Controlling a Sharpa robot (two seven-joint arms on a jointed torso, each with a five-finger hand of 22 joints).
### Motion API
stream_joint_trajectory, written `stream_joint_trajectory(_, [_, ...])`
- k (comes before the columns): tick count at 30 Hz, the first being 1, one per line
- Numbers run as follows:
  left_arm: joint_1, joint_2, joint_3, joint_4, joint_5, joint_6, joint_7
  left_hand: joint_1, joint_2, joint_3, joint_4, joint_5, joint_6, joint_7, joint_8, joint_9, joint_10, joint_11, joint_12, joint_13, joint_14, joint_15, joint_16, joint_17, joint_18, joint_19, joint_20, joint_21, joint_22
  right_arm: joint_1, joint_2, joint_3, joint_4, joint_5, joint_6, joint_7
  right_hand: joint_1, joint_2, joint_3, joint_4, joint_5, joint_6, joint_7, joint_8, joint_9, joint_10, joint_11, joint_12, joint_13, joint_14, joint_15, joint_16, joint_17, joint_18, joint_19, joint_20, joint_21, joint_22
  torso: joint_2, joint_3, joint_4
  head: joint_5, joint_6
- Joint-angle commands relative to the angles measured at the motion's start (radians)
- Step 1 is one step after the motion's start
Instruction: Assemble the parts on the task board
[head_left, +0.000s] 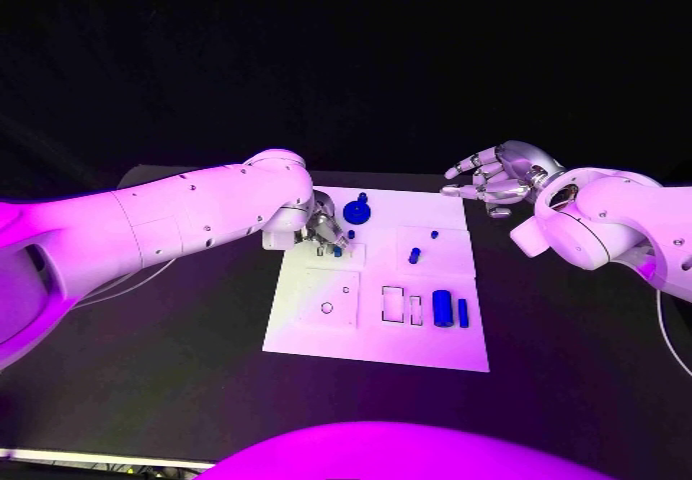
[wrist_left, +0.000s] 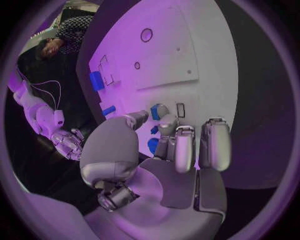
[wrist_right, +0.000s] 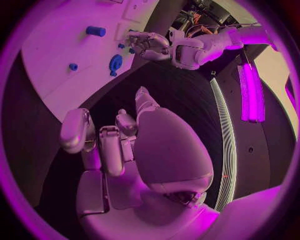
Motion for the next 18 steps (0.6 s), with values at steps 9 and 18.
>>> stream_joint_trajectory(9, [-0.002, -0.025, 0.008, 0.032, -0.007, 0.002, 0.006, -0.030, -0.005, -0.054, 0.001, 0.006, 0.008, -0.001, -0.009, 0.002, -0.009, -0.001, -0.002, -0.001, 0.106, -0.006, 0.004, 0.263, -0.012, 0.005, 0.000, 0.000, -0.001, -0.002, 0.000, 0.000, -0.002, -0.009, 0.014, 0.008, -0.002, 0.009, -0.004, 0.002, -0.002, -0.001, 0.001, 0.006, -0.002, -0.006, -0.001, -0.006, -0.001, 0.056, 0.004, -0.005, 0.070, 0.014, -0.006, 0.000, -0.005, -0.002, -0.001, -0.0007, 0.0012, -0.002, 0.002])
stream_joint_trajectory(18, [-0.002, -0.040, 0.026, 0.060, -0.007, -0.014, 0.007, -0.031, -0.004, -0.061, 0.000, 0.007, 0.006, 0.000, -0.011, 0.002, -0.017, -0.001, -0.009, -0.012, 0.106, -0.006, 0.004, 0.263, -0.012, 0.004, -0.001, -0.001, -0.003, -0.006, 0.001, 0.000, -0.007, -0.009, 0.014, 0.009, -0.002, 0.009, -0.004, 0.002, -0.002, -0.001, 0.001, 0.006, -0.002, -0.006, -0.001, -0.006, -0.001, 0.056, 0.004, -0.005, 0.070, 0.014, -0.006, 0.000, -0.005, -0.002, -0.002, -0.0011, 0.0015, -0.001, 0.014])
